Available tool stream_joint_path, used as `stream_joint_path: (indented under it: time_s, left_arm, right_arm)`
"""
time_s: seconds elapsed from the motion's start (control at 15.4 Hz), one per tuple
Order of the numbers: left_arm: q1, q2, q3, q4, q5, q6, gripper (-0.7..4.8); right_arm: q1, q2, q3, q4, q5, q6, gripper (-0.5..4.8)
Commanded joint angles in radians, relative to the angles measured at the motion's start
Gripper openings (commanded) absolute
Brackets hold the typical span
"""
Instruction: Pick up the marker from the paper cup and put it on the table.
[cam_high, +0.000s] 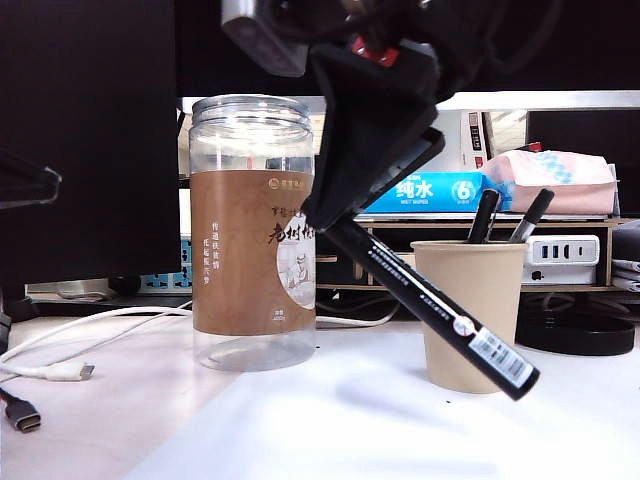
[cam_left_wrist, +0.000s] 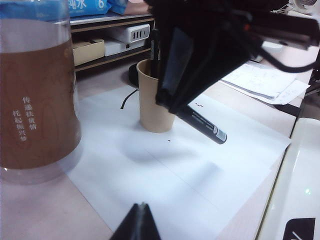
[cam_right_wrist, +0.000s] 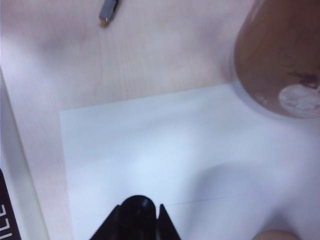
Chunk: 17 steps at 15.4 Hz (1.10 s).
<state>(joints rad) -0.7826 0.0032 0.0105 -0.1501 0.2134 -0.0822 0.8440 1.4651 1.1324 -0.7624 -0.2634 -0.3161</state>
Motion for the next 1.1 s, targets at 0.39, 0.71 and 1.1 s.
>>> stream_joint_path:
  time_s: [0.39,0.71,1.1]
  left_arm:
    - [-0.001,0.0,-0.001,-0.01,0.009,0.003,-0.04]
    - [-0.001,0.0,-0.001,-0.01,0.008,0.003,-0.04]
    - [-0.001,0.0,-0.001,-0.01,0.009,0.003,-0.04]
  right_arm:
    - [0.021,0.076,0.047,-0.084,0.007,-0.032,0.84]
    - [0.032,0.132,0.058,-0.079,0.046,-0.063,0.84]
    - [0.032,0.204,0.123,-0.095,0.088,-0.134,0.84]
